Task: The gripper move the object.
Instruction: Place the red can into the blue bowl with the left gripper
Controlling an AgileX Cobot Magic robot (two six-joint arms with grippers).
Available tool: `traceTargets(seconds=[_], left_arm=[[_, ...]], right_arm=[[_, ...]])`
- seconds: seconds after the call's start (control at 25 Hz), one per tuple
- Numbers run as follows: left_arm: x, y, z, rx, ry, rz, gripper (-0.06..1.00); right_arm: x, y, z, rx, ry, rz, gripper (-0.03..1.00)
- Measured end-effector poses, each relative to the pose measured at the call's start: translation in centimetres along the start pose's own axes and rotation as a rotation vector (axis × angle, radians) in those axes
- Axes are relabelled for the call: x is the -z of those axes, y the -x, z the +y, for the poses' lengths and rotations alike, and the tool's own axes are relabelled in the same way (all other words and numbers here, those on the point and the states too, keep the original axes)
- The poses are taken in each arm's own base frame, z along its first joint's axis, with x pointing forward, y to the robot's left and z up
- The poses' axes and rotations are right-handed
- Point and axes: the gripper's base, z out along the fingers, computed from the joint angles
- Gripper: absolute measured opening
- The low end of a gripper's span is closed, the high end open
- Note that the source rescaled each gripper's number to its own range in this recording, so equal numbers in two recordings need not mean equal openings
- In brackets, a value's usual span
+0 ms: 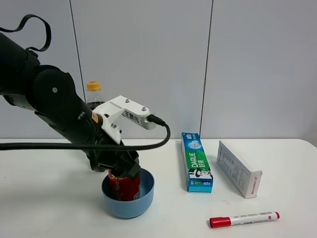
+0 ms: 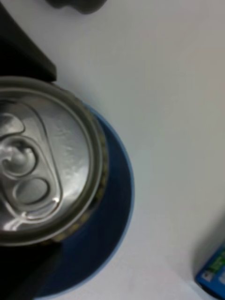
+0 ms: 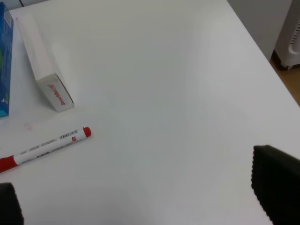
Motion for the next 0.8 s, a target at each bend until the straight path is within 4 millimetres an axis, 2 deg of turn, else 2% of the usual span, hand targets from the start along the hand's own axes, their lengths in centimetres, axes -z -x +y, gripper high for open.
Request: traceTargets(seconds=[0.44,0.48,0.52,0.56,0.6,0.68,0.8], left_arm=[[0.0,0.1,0.0,0.001,0.0,-0.002,0.0],[0.2,0.1,0.0,0.007,-0.001,0.001,0.08],[0.3,0.2,0.0,0.018,0.0,-0.004,0.29],[0.7,0.4,0.0,0.032,0.001,-0.014,0.58],[0.9,0.6,0.1,0.051,0.002,-0.024,0.76],[1.7,1.0,0.1,0.085,0.003,-0.046,0.92],[2.8,1.3,0.1,0.105,-0.002,-0.044,0.98]], right_arm=[[0.0,0.0,0.0,0.0,0.0,0.0,1.0],[0.0,0.0,0.0,0.0,0.0,0.0,1.0],[0.0,0.0,0.0,0.0,0.0,0.0,1.0],[0.0,0.0,0.0,0.0,0.0,0.0,1.0],[0.0,0.0,0.0,0.0,0.0,0.0,1.0],[0.0,0.0,0.0,0.0,0.0,0.0,1.0],[0.0,0.0,0.0,0.0,0.0,0.0,1.0]])
